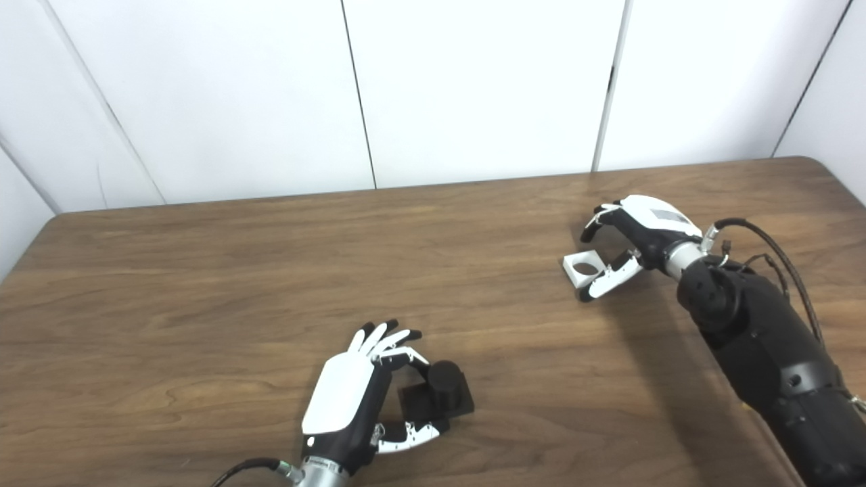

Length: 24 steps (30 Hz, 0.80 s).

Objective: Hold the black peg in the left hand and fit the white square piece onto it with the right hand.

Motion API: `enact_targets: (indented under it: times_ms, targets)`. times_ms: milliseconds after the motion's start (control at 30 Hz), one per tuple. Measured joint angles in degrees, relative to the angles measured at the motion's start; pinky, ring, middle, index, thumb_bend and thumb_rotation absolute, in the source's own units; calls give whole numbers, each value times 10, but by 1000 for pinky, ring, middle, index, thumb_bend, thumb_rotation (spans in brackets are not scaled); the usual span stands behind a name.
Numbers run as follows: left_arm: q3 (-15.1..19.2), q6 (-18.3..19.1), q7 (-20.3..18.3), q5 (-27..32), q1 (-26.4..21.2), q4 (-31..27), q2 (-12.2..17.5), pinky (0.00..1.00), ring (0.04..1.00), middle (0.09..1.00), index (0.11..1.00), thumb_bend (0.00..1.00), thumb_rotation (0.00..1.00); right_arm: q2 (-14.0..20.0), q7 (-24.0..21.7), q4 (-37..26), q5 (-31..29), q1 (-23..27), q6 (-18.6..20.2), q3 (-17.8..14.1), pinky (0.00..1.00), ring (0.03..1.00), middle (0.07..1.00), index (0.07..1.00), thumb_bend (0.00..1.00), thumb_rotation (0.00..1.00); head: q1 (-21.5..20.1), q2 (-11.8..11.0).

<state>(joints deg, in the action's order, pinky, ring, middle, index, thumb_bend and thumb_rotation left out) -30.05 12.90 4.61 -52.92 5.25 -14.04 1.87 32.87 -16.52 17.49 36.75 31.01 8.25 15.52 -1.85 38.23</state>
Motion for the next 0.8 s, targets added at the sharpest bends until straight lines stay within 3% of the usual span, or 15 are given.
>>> enact_targets:
  times_ms: [567, 600, 633, 700, 800]
  targets:
    - [1, 0, -1, -2, 0, 0, -1, 1000, 952, 859, 489, 521, 60, -3, 14, 19, -9, 6, -22, 2, 996, 987, 908, 565, 869, 246, 2, 1]
    - [1, 0, -1, -2, 0, 0, -1, 1000, 954, 860, 489, 520, 60, -3, 14, 19, -10, 6, -22, 2, 998, 992, 911, 521, 666, 192, 2, 1]
    - [1, 0, -1, -2, 0, 0, -1, 1000, 953, 860, 489, 521, 60, -3, 14, 19, -10, 6, -22, 2, 999, 993, 913, 506, 597, 174, 1, 0]
    - [1, 0, -1, -2, 0, 0, -1, 1000, 950, 857, 489, 521, 61, -4, 14, 18, -15, 6, -23, 2, 1000, 995, 914, 493, 534, 157, 1, 0]
    - [2, 0, -1, -2, 0, 0, -2, 1000, 950, 856, 489, 521, 61, -7, 13, 14, -17, 6, -26, 4, 1000, 995, 912, 491, 526, 154, 1, -1]
